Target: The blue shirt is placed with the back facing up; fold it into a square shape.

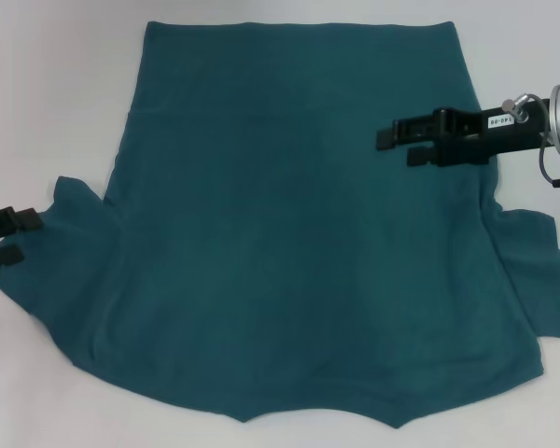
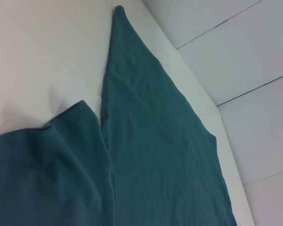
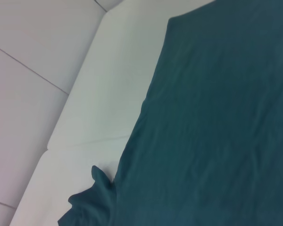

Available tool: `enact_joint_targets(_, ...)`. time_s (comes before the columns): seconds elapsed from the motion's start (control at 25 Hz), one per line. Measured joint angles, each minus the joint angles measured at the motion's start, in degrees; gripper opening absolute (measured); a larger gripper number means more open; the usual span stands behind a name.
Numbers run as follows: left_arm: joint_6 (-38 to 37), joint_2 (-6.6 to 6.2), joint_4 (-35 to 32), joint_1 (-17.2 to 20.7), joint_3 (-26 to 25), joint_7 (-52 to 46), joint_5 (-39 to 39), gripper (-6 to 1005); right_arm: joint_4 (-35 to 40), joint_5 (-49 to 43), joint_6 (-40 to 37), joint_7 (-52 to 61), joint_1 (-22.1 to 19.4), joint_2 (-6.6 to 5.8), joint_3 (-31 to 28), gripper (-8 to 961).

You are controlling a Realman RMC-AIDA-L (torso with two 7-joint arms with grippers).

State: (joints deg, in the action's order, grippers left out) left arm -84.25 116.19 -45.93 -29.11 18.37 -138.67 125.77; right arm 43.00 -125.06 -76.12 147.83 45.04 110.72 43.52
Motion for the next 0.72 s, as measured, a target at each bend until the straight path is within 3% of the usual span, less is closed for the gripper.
enact_joint_targets(0.72,0.05,-0.08,-0.04,0.02,0.00,0.02,0.00,733,-0.55,-0.01,-0.12,0.09,-0.41,-0.24,-0.02,746)
